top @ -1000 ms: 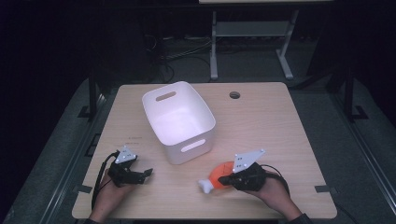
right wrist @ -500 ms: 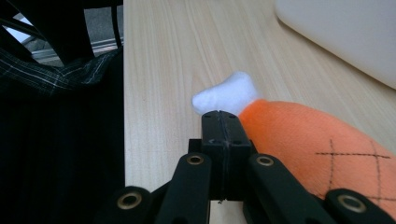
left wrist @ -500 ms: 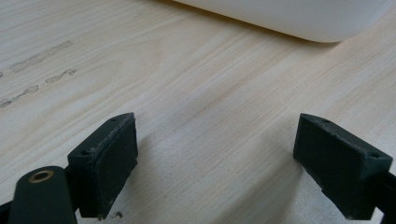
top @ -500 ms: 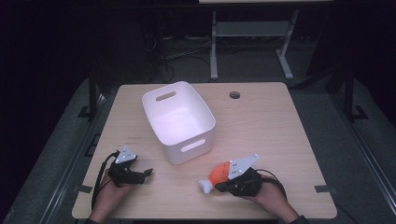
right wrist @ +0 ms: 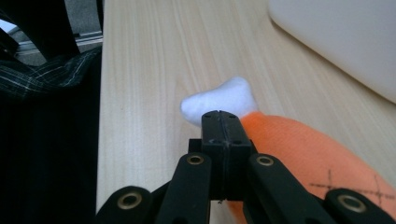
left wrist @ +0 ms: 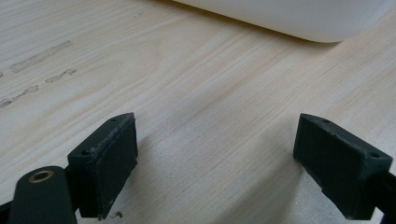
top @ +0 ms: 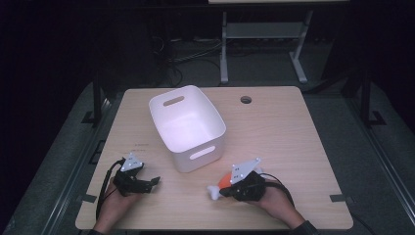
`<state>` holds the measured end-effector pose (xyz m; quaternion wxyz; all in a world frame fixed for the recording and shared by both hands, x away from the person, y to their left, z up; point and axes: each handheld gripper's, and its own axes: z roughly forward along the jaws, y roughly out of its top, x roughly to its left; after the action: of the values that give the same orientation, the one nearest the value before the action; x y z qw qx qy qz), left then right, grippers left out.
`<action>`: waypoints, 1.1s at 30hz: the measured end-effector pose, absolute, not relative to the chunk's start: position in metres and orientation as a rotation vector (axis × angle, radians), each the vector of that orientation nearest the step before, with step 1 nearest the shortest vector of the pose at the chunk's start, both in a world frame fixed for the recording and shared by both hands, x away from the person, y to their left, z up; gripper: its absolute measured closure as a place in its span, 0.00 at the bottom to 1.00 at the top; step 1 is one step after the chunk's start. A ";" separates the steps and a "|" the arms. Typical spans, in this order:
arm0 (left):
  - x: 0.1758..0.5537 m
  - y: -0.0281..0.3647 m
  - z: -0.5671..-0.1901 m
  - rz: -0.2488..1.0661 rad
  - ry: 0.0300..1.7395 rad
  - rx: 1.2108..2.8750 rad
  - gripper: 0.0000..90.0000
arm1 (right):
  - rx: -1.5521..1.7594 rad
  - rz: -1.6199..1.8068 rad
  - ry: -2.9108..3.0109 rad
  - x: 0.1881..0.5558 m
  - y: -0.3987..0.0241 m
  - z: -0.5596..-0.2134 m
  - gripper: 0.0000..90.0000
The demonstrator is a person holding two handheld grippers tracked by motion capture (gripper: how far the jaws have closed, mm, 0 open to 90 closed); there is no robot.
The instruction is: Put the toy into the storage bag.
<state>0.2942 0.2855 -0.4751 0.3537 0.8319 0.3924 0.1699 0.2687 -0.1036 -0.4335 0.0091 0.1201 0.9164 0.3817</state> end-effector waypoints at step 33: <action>0.294 0.285 -0.475 0.437 1.018 2.149 0.15 | 0.538 1.108 2.786 0.308 -0.101 -0.430 1.00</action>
<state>0.2940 0.2853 -0.4751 0.3542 0.8312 0.3938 0.1690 0.3076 -0.1014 -0.4303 0.0477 0.1766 0.9135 0.3634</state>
